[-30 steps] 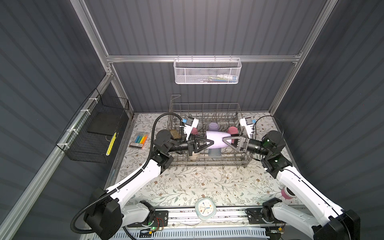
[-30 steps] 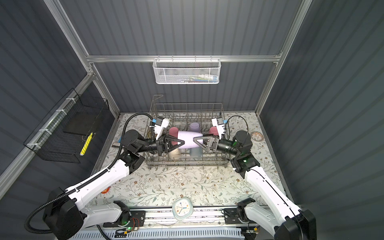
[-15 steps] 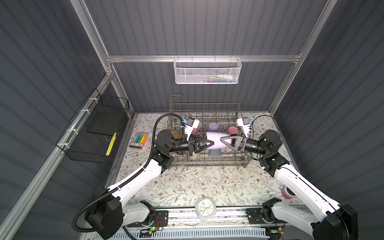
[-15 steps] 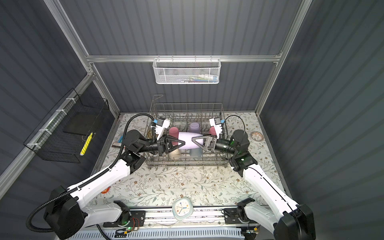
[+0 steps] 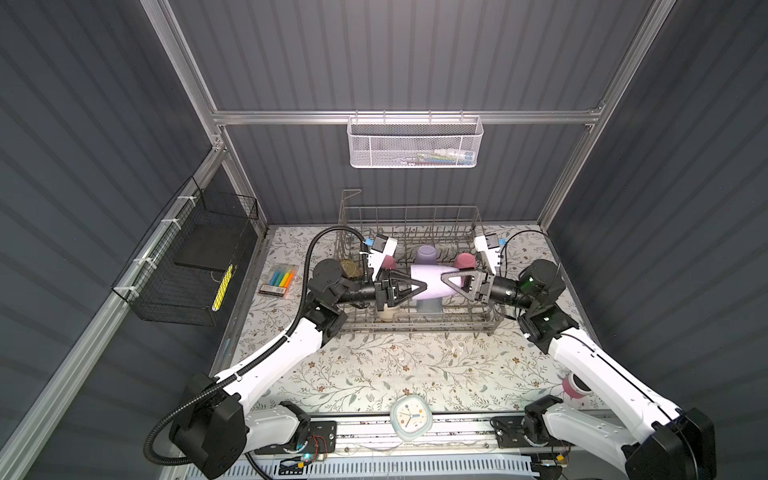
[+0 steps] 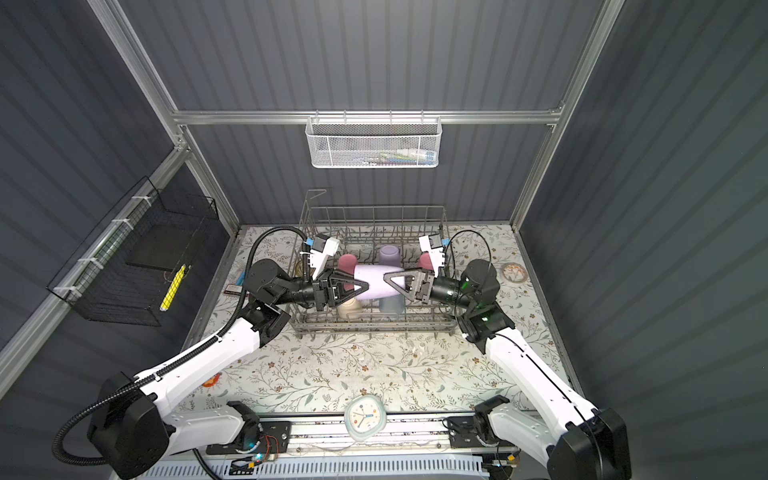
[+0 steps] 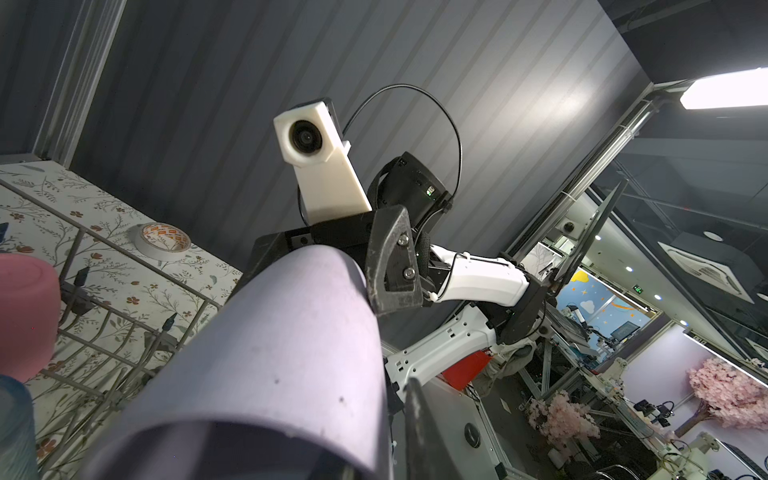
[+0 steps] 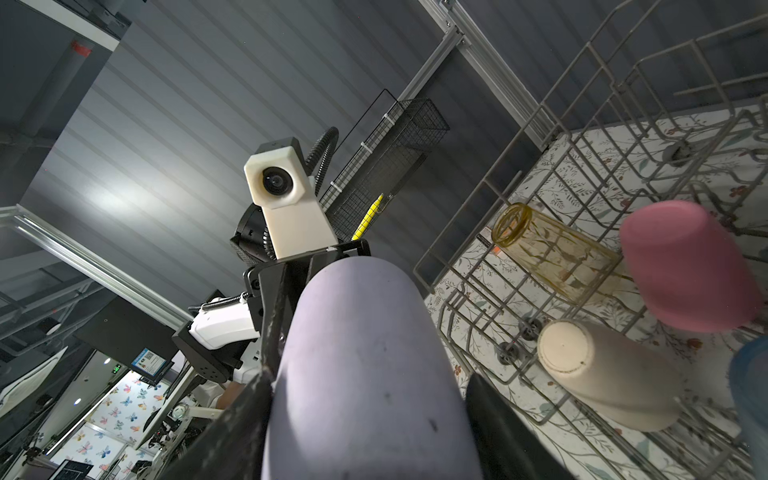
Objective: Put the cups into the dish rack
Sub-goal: 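Close the right gripper on the lilac cup's base while the left gripper holds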
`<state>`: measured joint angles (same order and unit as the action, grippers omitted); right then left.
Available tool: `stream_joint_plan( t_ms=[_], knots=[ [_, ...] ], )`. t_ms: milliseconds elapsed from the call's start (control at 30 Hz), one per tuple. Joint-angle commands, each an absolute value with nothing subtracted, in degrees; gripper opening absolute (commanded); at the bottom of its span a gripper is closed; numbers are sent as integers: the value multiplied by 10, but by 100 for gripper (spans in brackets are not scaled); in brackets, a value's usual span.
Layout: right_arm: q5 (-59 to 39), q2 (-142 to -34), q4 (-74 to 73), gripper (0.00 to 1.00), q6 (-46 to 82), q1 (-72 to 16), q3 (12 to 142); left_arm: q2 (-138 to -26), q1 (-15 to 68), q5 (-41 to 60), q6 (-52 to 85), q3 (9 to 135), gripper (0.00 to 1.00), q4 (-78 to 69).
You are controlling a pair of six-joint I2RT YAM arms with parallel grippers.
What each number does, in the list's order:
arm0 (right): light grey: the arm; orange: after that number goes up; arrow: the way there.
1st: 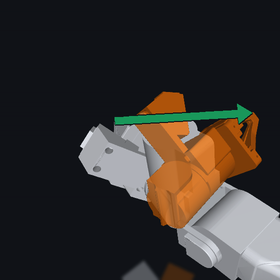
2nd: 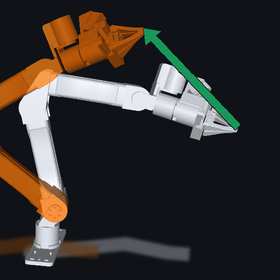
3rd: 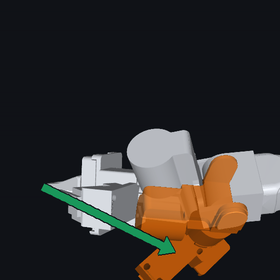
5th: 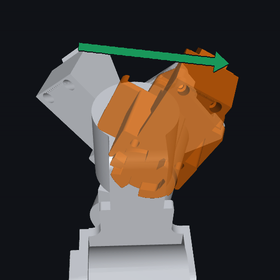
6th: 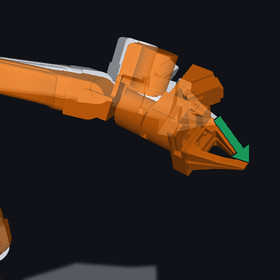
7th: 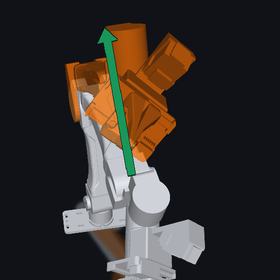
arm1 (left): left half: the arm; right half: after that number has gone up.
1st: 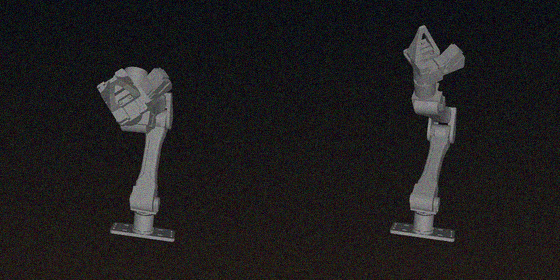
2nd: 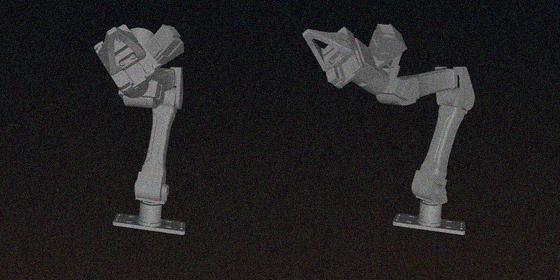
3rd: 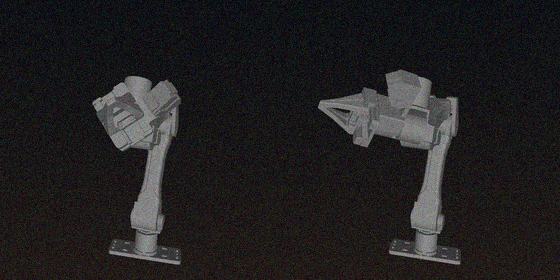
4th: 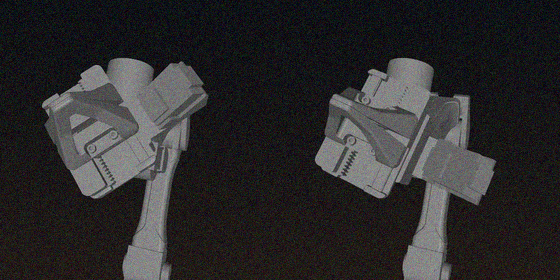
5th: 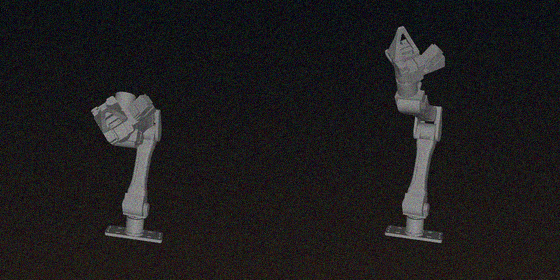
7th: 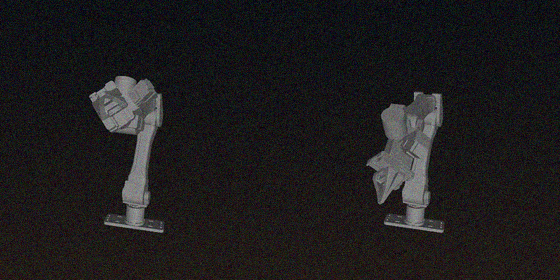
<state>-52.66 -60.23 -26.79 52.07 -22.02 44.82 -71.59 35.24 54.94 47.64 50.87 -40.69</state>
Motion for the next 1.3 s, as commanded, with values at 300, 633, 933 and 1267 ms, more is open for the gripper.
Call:
stream_joint_plan(
  t_ms=[300, 633, 933, 1267],
  knots=[
    [-527, -605, -274, 38, 517, -221, 471, -686, 341, 549, 449, 505, 19, -381],
    [-564, -613, -282, 61, 521, -222, 468, -694, 336, 554, 448, 510, 2, -381],
    [-583, -615, -283, 72, 517, -223, 472, -701, 333, 555, 453, 508, 0, -389],
    [-598, -607, -301, 78, 521, -223, 464, -705, 330, 557, 457, 507, 0, -395]
  ],
)
